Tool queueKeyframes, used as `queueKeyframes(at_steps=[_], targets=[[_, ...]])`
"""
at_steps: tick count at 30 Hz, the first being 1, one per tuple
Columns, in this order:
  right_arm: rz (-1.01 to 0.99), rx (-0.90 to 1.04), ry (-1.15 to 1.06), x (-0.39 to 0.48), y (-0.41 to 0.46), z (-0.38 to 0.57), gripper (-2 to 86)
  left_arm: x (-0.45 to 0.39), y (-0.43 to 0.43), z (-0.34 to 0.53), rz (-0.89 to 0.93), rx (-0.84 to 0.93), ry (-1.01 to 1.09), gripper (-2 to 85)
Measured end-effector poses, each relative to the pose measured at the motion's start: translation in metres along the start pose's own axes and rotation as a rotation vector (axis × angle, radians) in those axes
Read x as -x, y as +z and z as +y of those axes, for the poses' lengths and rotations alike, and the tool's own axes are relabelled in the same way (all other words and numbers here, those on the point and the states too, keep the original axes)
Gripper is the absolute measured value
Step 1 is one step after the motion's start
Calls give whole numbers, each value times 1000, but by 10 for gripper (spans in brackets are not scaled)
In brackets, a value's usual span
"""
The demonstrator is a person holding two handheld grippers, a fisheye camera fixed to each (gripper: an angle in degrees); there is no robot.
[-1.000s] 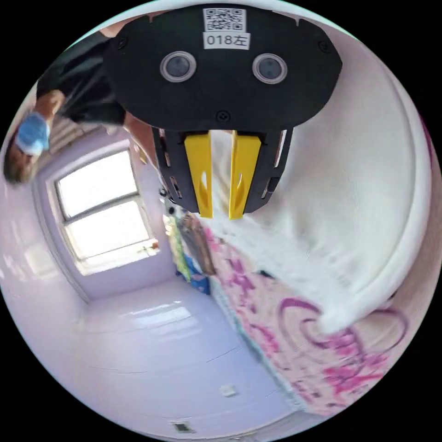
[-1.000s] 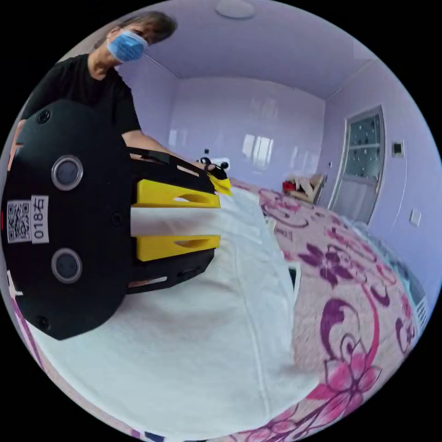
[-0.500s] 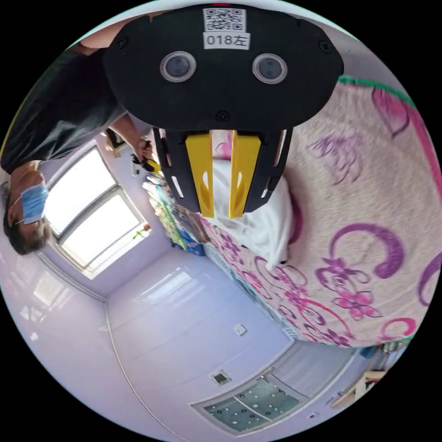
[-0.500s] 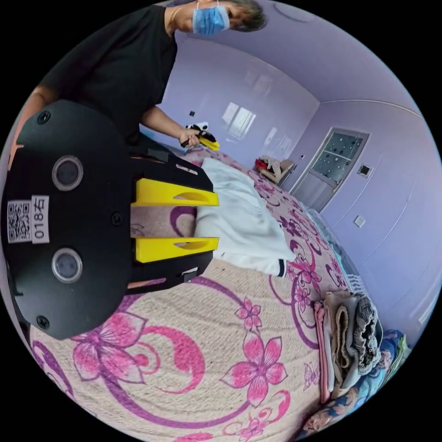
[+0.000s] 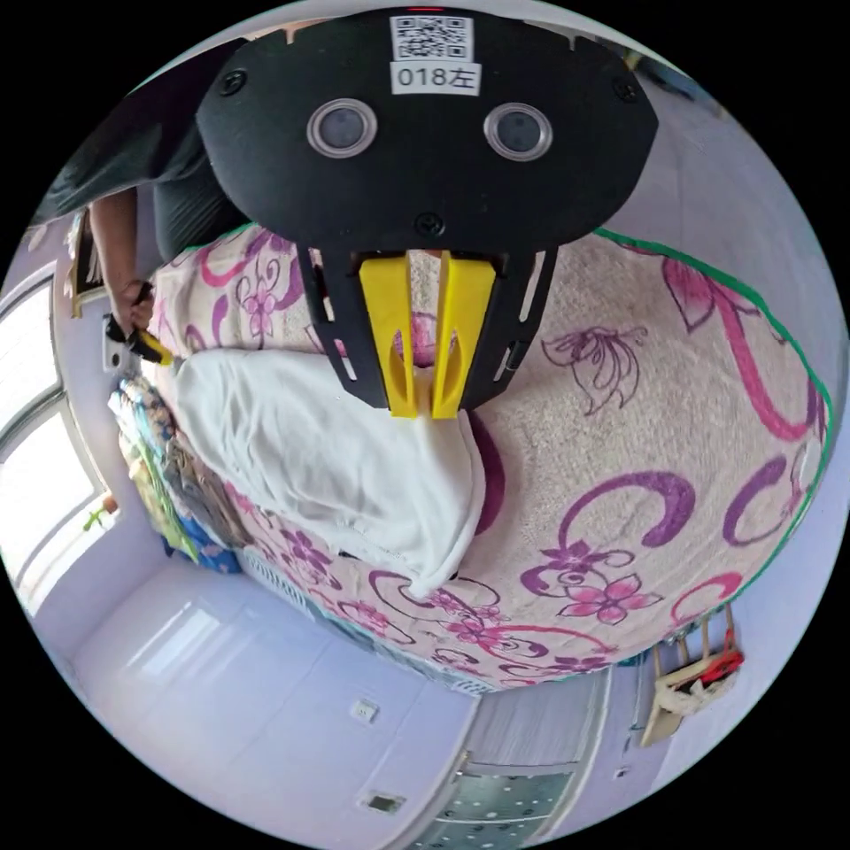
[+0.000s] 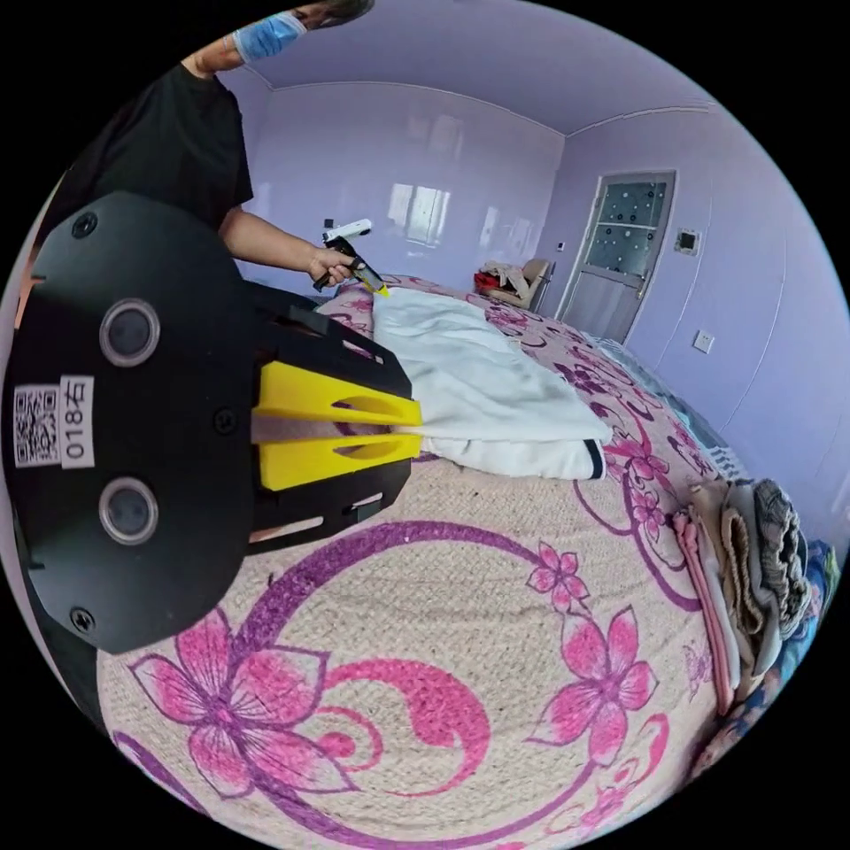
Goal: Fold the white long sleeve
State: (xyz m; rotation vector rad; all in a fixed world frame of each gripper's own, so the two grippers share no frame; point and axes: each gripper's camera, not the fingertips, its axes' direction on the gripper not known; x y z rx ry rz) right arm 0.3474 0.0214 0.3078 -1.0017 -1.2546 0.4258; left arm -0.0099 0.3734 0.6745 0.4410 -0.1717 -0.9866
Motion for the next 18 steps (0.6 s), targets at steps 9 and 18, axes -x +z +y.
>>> queueKeyframes(at_steps=[9, 18], targets=[[39, 128, 15, -33, -13, -2, 14, -26, -43, -6, -65, 123, 92, 60], [-292, -57, 160, -90, -43, 22, 53, -28, -47, 9, 10, 67, 71, 64]])
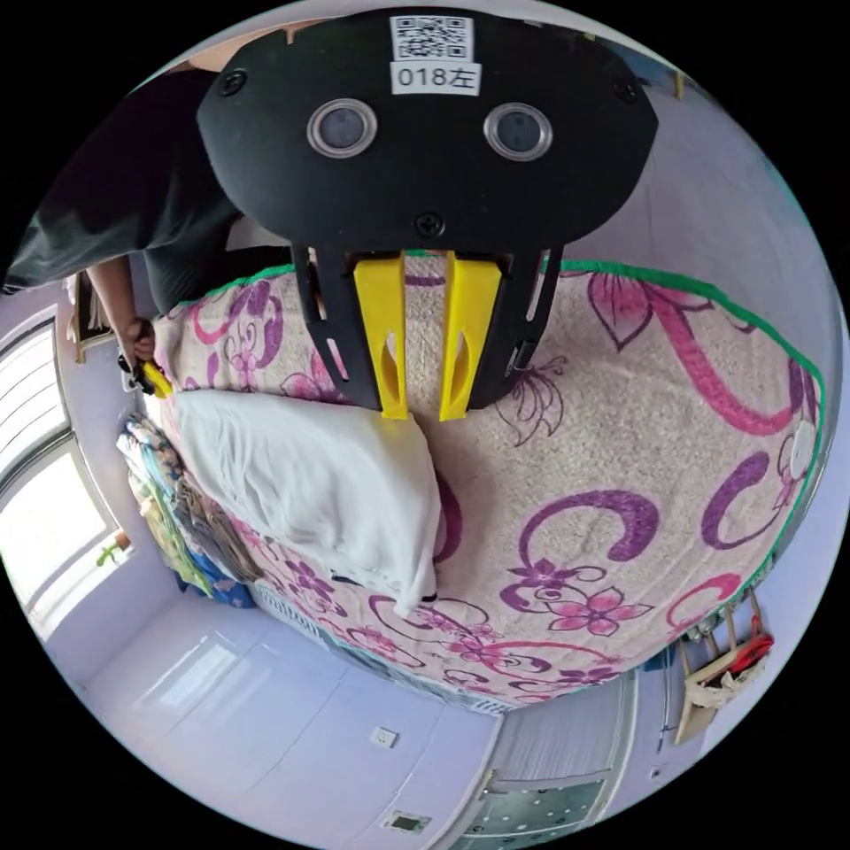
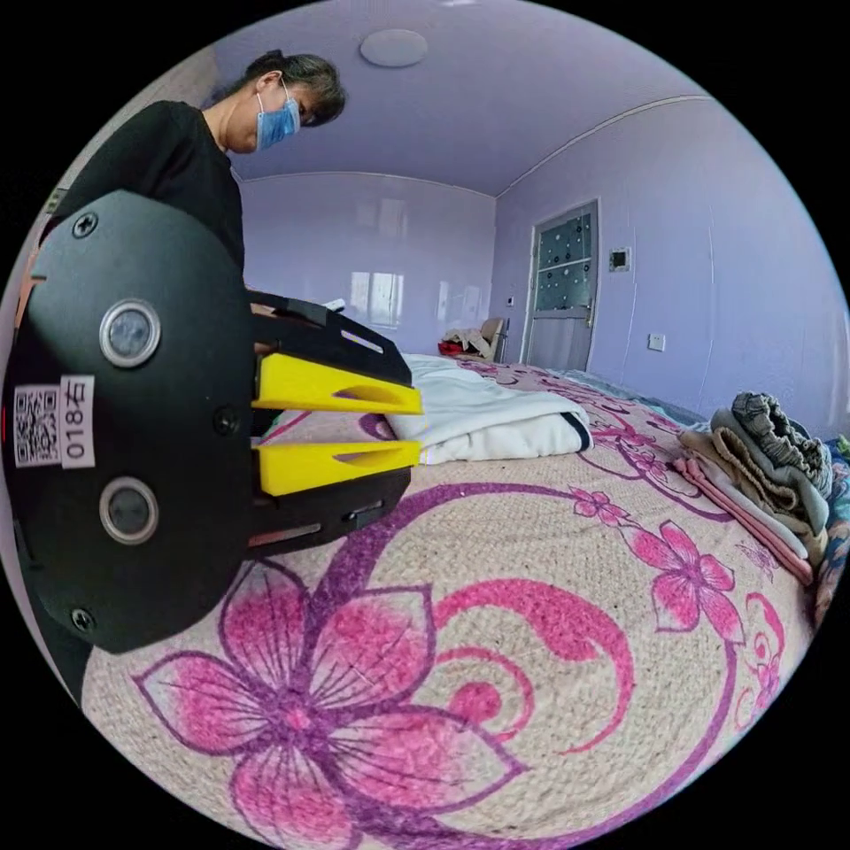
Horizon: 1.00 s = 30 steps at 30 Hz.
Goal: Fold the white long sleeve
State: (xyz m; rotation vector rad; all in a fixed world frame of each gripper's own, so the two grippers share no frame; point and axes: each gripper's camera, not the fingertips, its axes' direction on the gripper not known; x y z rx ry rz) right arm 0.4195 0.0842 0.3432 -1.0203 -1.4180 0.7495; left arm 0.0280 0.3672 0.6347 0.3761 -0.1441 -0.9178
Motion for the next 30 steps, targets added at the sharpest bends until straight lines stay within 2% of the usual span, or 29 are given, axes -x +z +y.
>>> queueKeyframes(at_steps=[4, 11, 16, 18, 23, 26, 30], targets=[[-2, 17, 9, -5, 2, 3, 53, -33, 2, -15, -51, -23, 108, 52], [56, 77, 22, -12, 13, -1, 55, -134, -32, -15, -169, -163, 468, 49], [63, 91, 16, -12, 16, -10, 55, -168, -27, -19, -294, -132, 585, 63], [68, 97, 12, -12, 16, -12, 54, -176, -28, -19, -418, -153, 584, 73], [87, 95, 11, -17, 7, -14, 44, -162, -31, -19, -437, -186, 472, 112], [90, 93, 20, -23, 2, -15, 37, -139, -28, -21, -285, -150, 362, 111], [89, 91, 32, -30, 1, -16, 29, -117, -25, -21, -80, -108, 254, 55]])
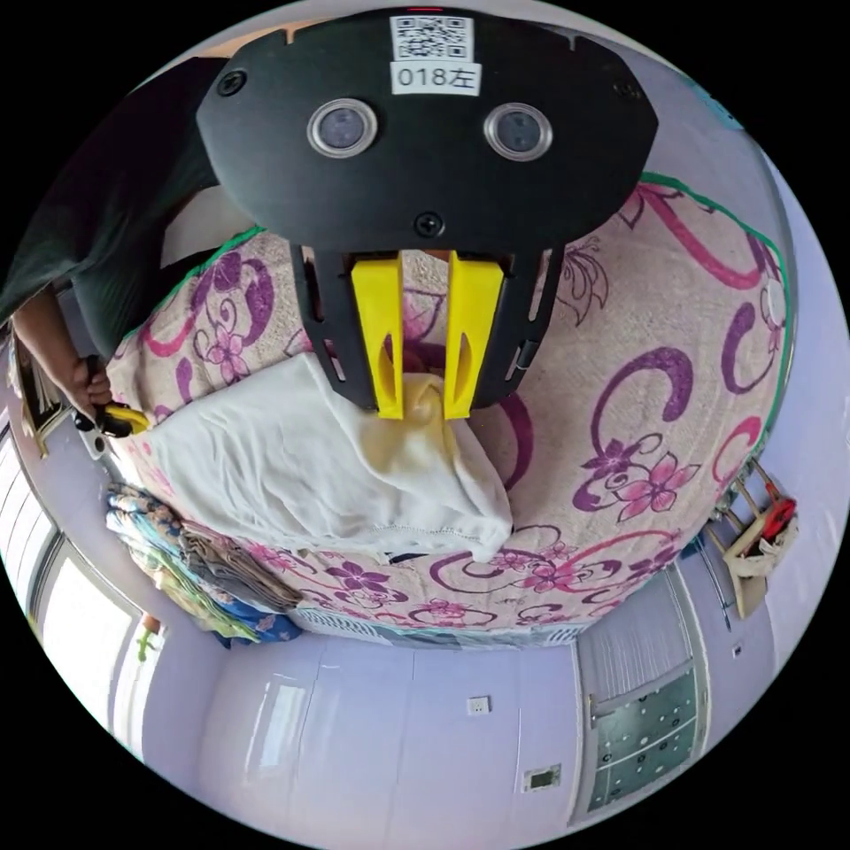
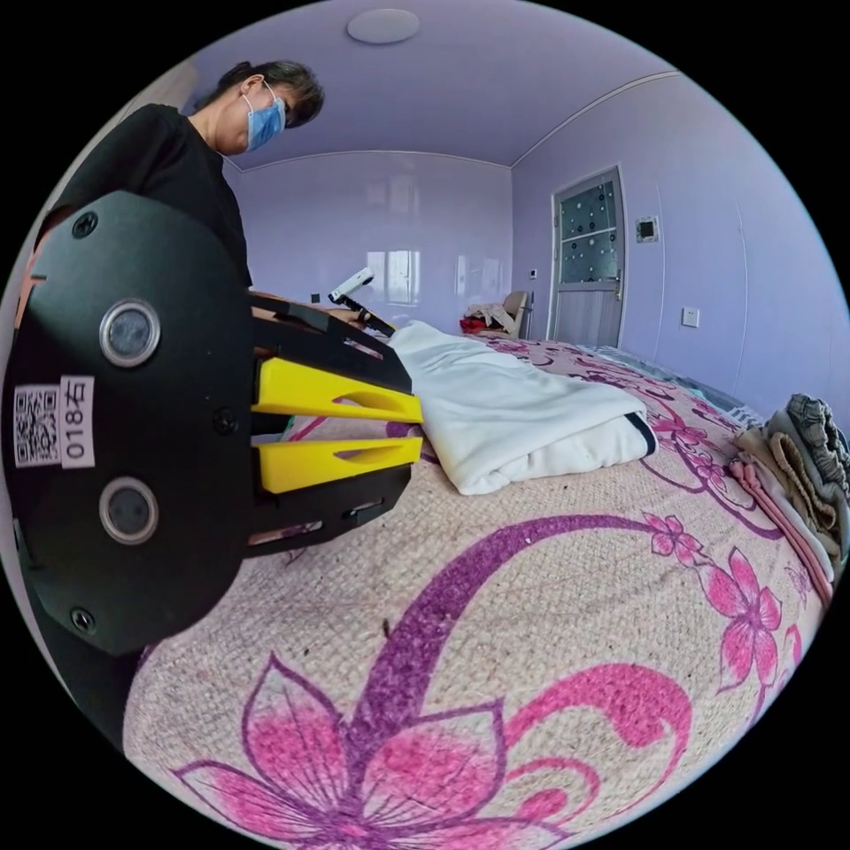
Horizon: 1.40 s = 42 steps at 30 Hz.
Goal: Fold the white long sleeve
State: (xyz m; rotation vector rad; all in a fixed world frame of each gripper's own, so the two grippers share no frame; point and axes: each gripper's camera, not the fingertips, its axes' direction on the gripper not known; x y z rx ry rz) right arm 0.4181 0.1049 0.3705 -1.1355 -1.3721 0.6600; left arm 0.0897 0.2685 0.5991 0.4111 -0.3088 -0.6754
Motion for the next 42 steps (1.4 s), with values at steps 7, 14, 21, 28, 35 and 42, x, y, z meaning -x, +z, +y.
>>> queueKeyframes(at_steps=[7, 14, 21, 28, 35, 42], targets=[[-9, -30, -13, -6, -11, -4, 28, 4, -47, 10, -91, 103, 250, 0], [-1, -56, -2, -27, -15, -3, 77, 47, -48, 49, -114, 221, 164, -9], [22, -95, -11, -38, -9, -6, 97, 2, -76, 2, 172, -240, 121, -9], [-27, -101, 3, -56, -12, 2, 88, -61, 6, -84, 301, -261, 0, -10], [-153, -137, -18, -71, 7, -6, 96, -142, 116, -185, 208, -87, -34, -10], [-177, -212, 33, -73, 35, -10, 43, -191, 193, -205, -81, 172, 26, -10]])
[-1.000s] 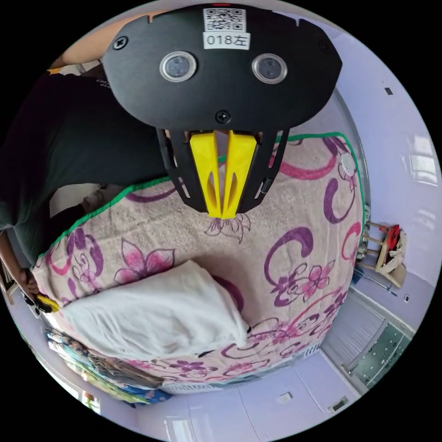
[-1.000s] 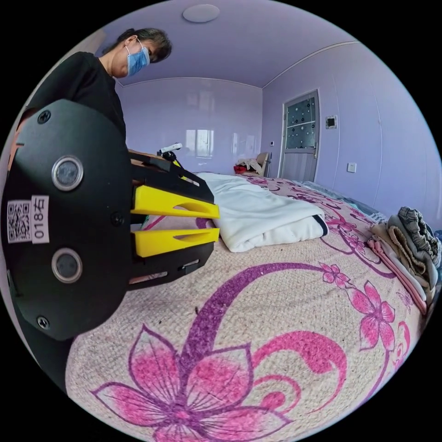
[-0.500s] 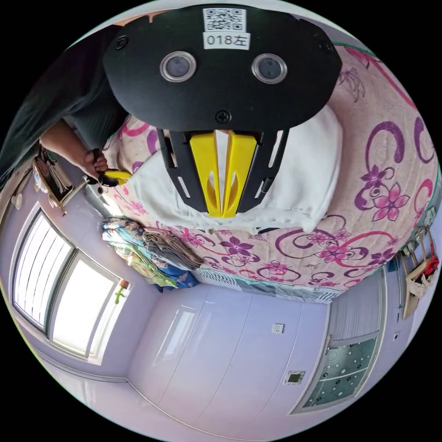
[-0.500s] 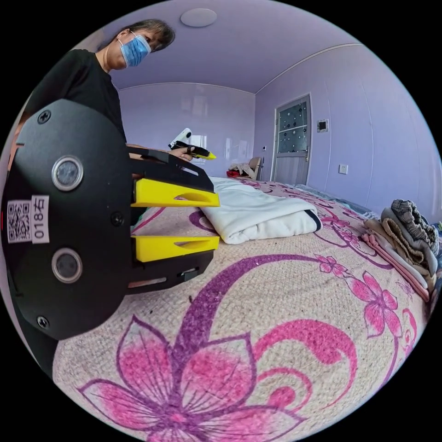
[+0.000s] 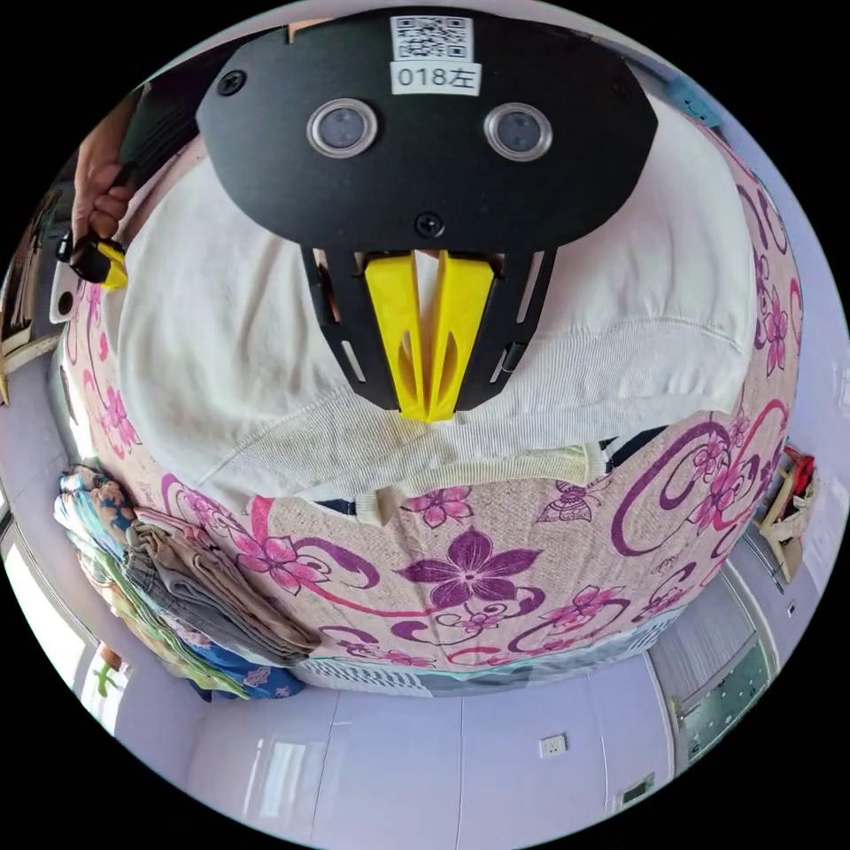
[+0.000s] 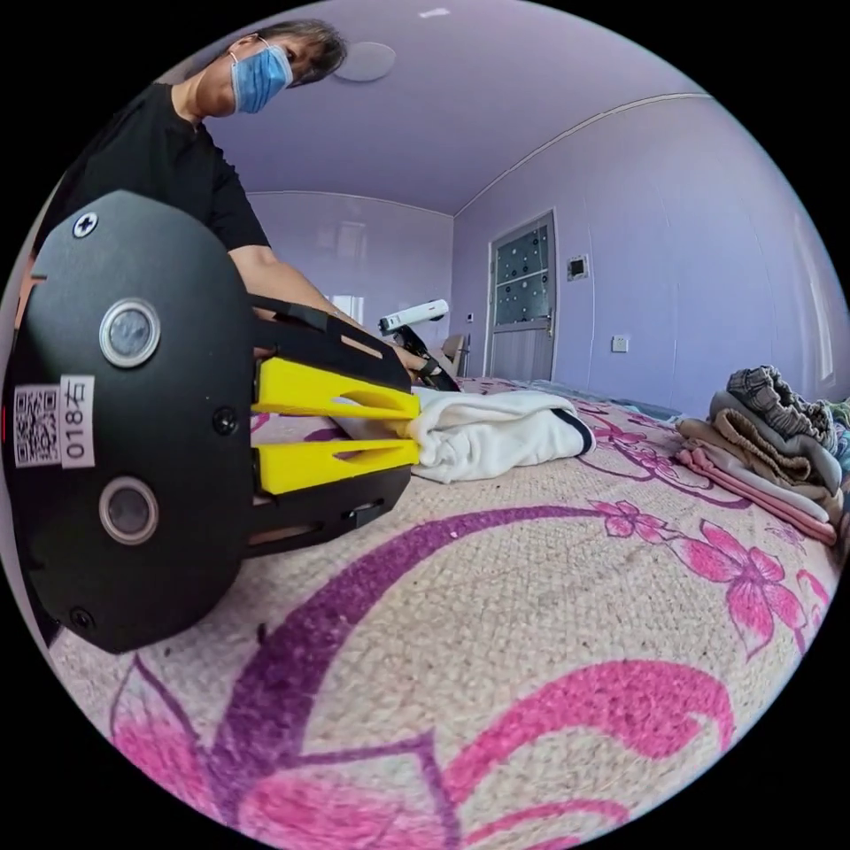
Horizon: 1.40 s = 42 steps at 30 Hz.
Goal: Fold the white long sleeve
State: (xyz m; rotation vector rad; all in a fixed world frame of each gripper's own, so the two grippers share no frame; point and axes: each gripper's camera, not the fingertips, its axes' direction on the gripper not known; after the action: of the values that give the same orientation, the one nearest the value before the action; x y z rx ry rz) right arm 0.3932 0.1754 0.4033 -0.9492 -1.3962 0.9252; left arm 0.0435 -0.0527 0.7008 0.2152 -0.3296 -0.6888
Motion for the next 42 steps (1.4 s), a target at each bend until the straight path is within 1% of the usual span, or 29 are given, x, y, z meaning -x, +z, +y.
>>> queueKeyframes(at_steps=[1, 3, 5, 8, 11, 13, 14, 17, 19, 20, 22, 24, 25, 26, 27, 29, 31, 32, 33, 35, 37, 38, 39, 40, 41, 42], targets=[[24, -21, -1, 3, 0, 6, 35, -2, -4, 0, -7, -9, -4, -10], [44, -52, -7, 6, -1, 18, 29, -3, -36, 17, 5, -189, -46, -10], [51, -86, -10, 8, -2, 35, 27, -6, -56, 37, 64, -254, -56, -10], [91, -120, -3, 11, 4, 53, 35, -19, -84, 85, 90, -350, -23, -10], [79, -114, 22, 1, 13, 61, 69, -30, -82, 120, 54, -320, 22, -10], [22, -109, 64, -8, 14, 66, 86, -30, -76, 132, 36, -296, 15, -10], [25, -107, 71, -8, 14, 70, 99, -27, -77, 137, 27, -308, -2, -10], [108, -101, 43, 4, 22, 80, 118, -22, -78, 133, 58, -334, -5, -10], [128, -83, 34, 7, 34, 81, 122, -24, -72, 124, 54, -328, -2, -10], [149, -80, 24, 8, 42, 80, 118, -25, -66, 117, 63, -309, 3, -10], [126, -95, 30, 7, 55, 79, 114, -24, -53, 108, 74, -264, -8, -10], [132, -100, 32, 7, 70, 78, 97, -24, -31, 99, 83, -179, 3, -10], [122, -118, 33, 7, 79, 80, 62, -24, -24, 98, 81, -153, 5, -10], [117, -147, 42, 7, 86, 84, 40, -22, -10, 96, 83, -90, 11, -10], [119, -158, 58, 7, 89, 87, 36, -17, -1, 97, 97, -62, 4, -10], [129, -217, 43, 20, 98, 103, 25, -6, -6, 97, 135, -61, -21, -10], [135, -240, 17, 32, 107, 114, 21, 8, -28, 108, 162, -182, -79, -10], [135, -247, -1, 40, 113, 119, 19, 14, -47, 125, 165, -297, -92, -10], [136, -252, -10, 44, 116, 122, 18, 16, -58, 142, 150, -355, -103, -10], [156, -258, -73, 66, 132, 128, 16, 17, -62, 170, 138, -405, -101, -10], [171, -252, -141, 88, 149, 133, 15, 19, -45, 188, 172, -351, -77, -10], [183, -235, -202, 106, 165, 135, 15, 24, -16, 187, 275, -185, -49, -10], [193, -225, -237, 116, 175, 136, 14, 37, 6, 190, 373, -76, -91, -10], [217, -193, -311, 139, 196, 139, 14, 47, 3, 196, 417, -121, -107, -10], [234, -156, -399, 163, 222, 143, 14, 70, -9, 207, 458, -202, -156, -10], [243, -134, -445, 176, 236, 146, 14, 96, -28, 222, 446, -307, -209, -10]])
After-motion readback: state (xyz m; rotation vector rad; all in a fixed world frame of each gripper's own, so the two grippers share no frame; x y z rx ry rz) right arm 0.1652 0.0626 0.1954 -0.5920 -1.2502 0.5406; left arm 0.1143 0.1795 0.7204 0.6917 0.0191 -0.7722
